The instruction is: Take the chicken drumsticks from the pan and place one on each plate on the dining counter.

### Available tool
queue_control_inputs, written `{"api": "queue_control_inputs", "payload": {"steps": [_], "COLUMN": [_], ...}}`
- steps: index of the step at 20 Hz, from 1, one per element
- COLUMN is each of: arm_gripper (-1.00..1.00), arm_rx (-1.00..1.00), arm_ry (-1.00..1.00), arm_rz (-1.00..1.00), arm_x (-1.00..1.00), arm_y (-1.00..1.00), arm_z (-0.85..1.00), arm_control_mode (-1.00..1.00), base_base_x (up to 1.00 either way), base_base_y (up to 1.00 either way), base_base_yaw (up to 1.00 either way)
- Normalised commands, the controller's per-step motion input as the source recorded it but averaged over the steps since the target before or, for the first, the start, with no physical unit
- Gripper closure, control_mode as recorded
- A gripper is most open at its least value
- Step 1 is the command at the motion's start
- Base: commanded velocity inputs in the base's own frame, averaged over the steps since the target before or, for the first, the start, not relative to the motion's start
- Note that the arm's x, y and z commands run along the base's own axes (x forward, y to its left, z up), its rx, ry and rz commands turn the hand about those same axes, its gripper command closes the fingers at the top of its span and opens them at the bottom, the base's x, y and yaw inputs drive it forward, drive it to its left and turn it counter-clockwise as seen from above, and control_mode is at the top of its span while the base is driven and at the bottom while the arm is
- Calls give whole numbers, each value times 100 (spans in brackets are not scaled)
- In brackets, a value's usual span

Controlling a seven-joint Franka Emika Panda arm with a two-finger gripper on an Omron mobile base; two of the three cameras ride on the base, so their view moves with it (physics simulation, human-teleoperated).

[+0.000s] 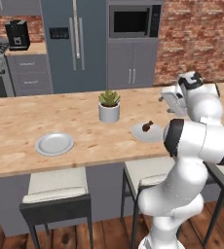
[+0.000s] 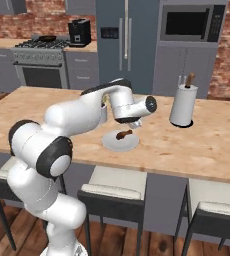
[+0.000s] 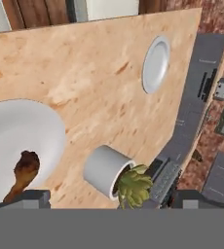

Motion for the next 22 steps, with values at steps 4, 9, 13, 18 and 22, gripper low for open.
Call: {"api": "queue_control_inputs", "payload": {"steps": [4, 9, 13, 18, 22], "arm_gripper": [-100, -100, -100, -100, -100], "arm_rx": [-28, -41, -47, -29, -2], "arm_ry": [13, 11, 4, -11, 3], "arm_rz": [45, 38, 25, 8, 0], "arm_x": [-100, -100, -100, -100, -95], "arm_y": [65, 76, 76, 22, 0], "arm_z": [37, 18, 0, -16, -38], "arm_control_mode": [-100, -100, -100, -100, -100], "base_base_x": [0, 0, 0, 0, 0], "base_base_y": [0, 0, 0, 0, 0], "base_base_yaw": [0, 0, 0, 0, 0]}}
